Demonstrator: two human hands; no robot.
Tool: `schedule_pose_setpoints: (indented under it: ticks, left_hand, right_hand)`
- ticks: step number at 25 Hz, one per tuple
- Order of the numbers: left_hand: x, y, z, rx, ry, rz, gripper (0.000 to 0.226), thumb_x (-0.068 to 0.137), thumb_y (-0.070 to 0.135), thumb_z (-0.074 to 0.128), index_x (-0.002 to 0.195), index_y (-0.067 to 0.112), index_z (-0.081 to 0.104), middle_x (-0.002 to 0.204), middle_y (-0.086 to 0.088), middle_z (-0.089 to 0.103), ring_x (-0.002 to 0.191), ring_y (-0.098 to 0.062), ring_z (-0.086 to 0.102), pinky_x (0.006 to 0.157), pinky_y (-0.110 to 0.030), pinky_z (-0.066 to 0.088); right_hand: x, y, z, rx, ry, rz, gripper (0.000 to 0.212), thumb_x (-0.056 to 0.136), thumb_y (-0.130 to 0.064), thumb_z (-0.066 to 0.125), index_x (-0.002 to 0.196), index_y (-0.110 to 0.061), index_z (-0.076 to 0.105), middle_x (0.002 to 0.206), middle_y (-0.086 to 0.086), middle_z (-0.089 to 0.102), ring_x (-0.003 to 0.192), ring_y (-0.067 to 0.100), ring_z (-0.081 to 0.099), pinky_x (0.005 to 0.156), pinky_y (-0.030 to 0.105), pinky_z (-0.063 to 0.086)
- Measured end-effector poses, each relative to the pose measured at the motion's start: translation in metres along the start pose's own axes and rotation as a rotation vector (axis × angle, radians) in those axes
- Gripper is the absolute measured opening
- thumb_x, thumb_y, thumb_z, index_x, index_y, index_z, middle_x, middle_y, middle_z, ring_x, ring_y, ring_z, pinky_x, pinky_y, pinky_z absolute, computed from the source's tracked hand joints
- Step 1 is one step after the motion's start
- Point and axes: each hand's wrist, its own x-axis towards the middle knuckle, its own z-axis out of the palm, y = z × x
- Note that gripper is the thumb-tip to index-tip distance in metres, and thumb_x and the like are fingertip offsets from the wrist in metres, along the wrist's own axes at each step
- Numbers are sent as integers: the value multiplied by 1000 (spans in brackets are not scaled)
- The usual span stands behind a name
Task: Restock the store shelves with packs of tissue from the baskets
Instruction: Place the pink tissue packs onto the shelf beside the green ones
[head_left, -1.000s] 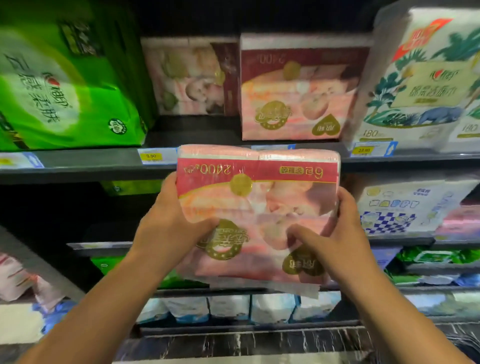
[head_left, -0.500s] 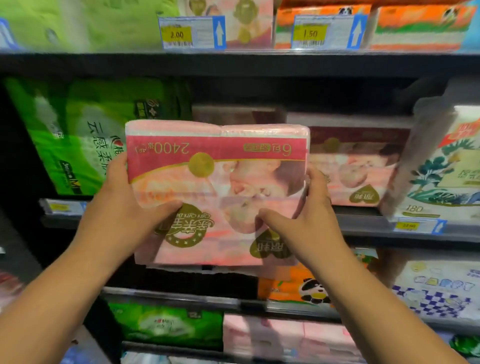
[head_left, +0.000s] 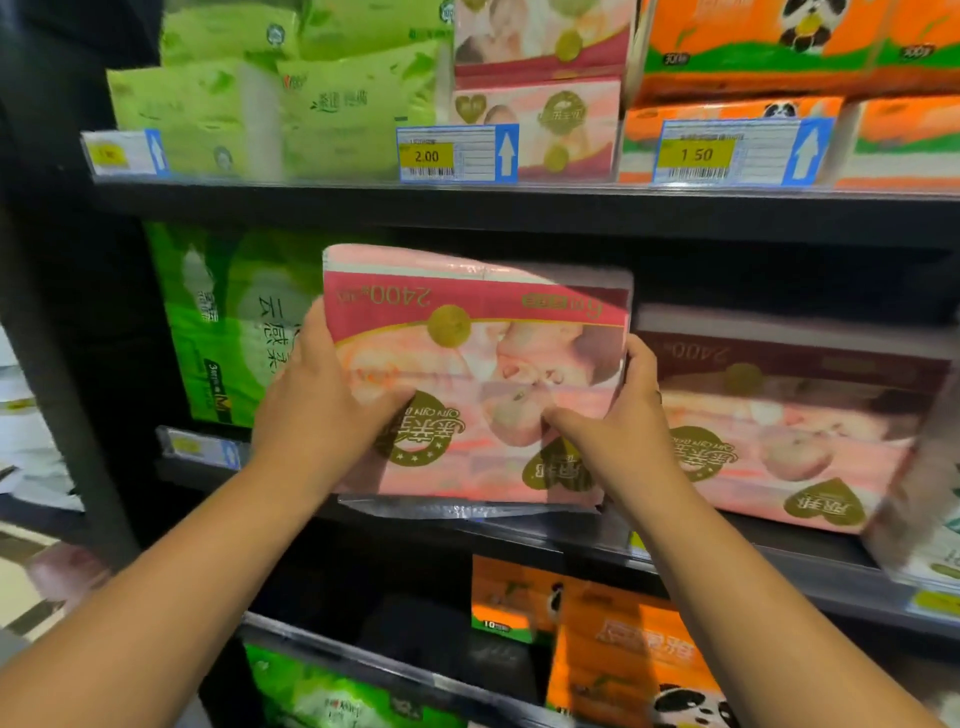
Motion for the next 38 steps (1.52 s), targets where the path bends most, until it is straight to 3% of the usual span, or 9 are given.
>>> schedule_pose_setpoints:
  ticks: [5, 8, 16, 20, 23, 28, 32, 35, 38]
  left_hand:
    - [18, -11, 30, -40, -37, -1, 104, 67, 43, 81, 148, 24, 18, 134, -4, 52, 117, -34, 54, 91, -49, 48]
    - [17, -16, 45, -28, -55, 61, 111, 69, 45, 80, 150, 15, 12, 145, -8, 42, 129, -32, 43, 100, -45, 42]
    - [18, -39, 69, -79, -231, 118, 119, 74, 48, 75, 151, 19, -11, 151, -7, 30, 137, -29, 31, 106, -42, 36]
    - [32, -48, 84, 7, -255, 142, 116, 75, 50, 74, 151, 8, -4, 148, -14, 24, 133, -34, 32, 104, -41, 36]
    - [43, -52, 84, 139, -127, 253, 115, 65, 52, 81, 147, 4, 14, 137, -20, 30, 121, -38, 38, 99, -43, 40]
    - [32, -60, 96, 325, -185, 439, 132, 48, 63, 83, 150, 27, 7, 142, -33, 16, 124, -48, 33, 101, -53, 38]
    - [32, -66, 107, 492, -106, 513, 135, 36, 67, 84, 147, 18, 25, 136, -41, 24, 117, -54, 38, 96, -60, 38]
    - [37, -67, 110, 565, -42, 551, 130, 33, 68, 85, 141, 16, 35, 132, -36, 28, 116, -46, 36, 94, -58, 36]
    - [41, -69, 111, 576, -24, 643, 116, 40, 63, 85, 136, 18, 41, 140, -24, 24, 126, -40, 27, 101, -54, 21]
  right_hand:
    - [11, 20, 9, -6, 96, 4, 93, 66, -13, 81, 138, -27, 25, 129, 2, 42, 117, 21, 45, 90, 33, 46]
    - [11, 25, 15, -29, 213, 11, 90, 68, -12, 82, 138, -21, 26, 120, 0, 45, 109, 18, 48, 78, 20, 42]
    - [-5, 28, 22, -188, 337, 7, 83, 68, -12, 85, 133, -26, 34, 123, 0, 41, 110, 16, 44, 86, 25, 39]
    - [-3, 36, 33, -318, 357, 14, 93, 66, -3, 83, 141, -12, 29, 126, 6, 40, 99, 3, 38, 71, -2, 32]
    - [1, 38, 34, -439, 355, 32, 101, 65, -16, 87, 145, -16, 25, 133, 8, 40, 102, 3, 36, 79, 11, 32]
    - [1, 36, 36, -569, 293, 47, 123, 57, -25, 93, 149, -20, 11, 135, 11, 35, 111, 25, 47, 90, 34, 46]
    - [3, 42, 37, -874, 120, 3, 132, 56, -40, 91, 141, -48, -10, 138, 18, 22, 121, 42, 41, 87, 46, 50]
    - [13, 45, 39, -1103, 187, -80, 125, 48, -55, 89, 143, -35, 11, 123, 22, 34, 104, 39, 44, 80, 44, 46]
    - [18, 58, 35, -1249, 334, -254, 113, 39, -61, 88, 136, -31, 37, 135, 22, 28, 123, 39, 29, 96, 52, 26]
